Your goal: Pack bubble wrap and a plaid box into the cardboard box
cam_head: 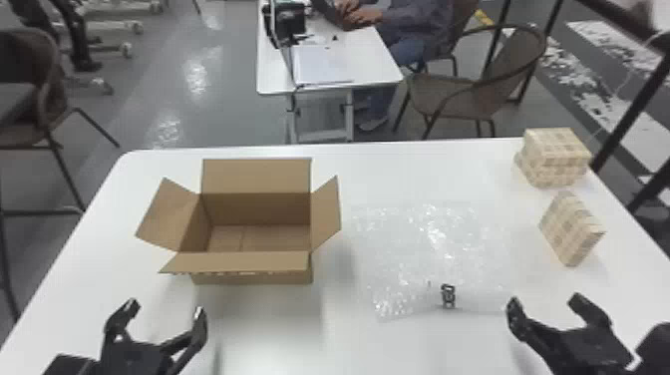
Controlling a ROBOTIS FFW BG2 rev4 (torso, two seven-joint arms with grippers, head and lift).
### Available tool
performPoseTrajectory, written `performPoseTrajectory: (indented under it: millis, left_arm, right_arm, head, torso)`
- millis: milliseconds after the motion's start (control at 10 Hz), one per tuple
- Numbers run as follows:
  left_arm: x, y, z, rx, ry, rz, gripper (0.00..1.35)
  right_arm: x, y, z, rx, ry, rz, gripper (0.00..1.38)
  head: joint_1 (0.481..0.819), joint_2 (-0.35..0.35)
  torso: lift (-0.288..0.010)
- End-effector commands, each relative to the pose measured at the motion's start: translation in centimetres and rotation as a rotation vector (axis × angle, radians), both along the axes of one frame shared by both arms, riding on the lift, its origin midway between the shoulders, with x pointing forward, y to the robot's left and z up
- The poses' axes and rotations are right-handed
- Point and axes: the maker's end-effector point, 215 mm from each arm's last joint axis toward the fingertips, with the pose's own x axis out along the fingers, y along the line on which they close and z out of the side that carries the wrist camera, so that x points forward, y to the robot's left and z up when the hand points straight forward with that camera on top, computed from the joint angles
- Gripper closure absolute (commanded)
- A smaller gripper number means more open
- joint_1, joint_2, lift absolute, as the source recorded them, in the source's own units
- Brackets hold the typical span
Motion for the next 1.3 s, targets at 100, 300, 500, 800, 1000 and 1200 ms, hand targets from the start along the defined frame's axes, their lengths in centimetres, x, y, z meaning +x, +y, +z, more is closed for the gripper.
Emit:
performPoseTrajectory:
  millis: [100,300,500,800,1000,1200]
  left_arm:
    - [0.1,0.0,0.0,-0.011,0.000,0.003,0.14]
    - [0.7,1.2,0.6,-0.058,-0.010,0.034,0.14]
    - [1.1,2.9,0.8,-0.095,-0.002,0.066,0.16]
    - [2.7,6.0,2.5,-0.163,-0.020,0.106,0.17]
    - [4.9,7.2,4.8,-0.188,-0.057,0.067,0.17]
    - [7.0,8.4,6.7,-0.214,-0.070,0.022,0.17]
  right_arm:
    - [0.0,0.0,0.0,0.003,0.000,-0.001,0.11]
    - [0.0,-0.1,-0.1,0.005,0.002,-0.001,0.11]
    - [0.0,0.0,-0.1,0.008,0.002,-0.001,0.11]
    - [-0.1,0.1,-0.4,0.015,0.007,0.001,0.11]
    - [-0.1,0.2,-0.6,0.019,0.009,0.003,0.11]
    - [0.0,0.3,-0.6,0.020,0.009,0.007,0.11]
  head:
    - [0.695,0.026]
    - [0.695,0.027]
    - [0.695,0.045]
    - [0.695,0.078]
    - [0.695,0.102]
    - [0.695,0.115]
  torso:
    - [-0.110]
    - [-0.110]
    - [-0.110]
    - [-0.110]
    - [-0.110]
    - [-0.110]
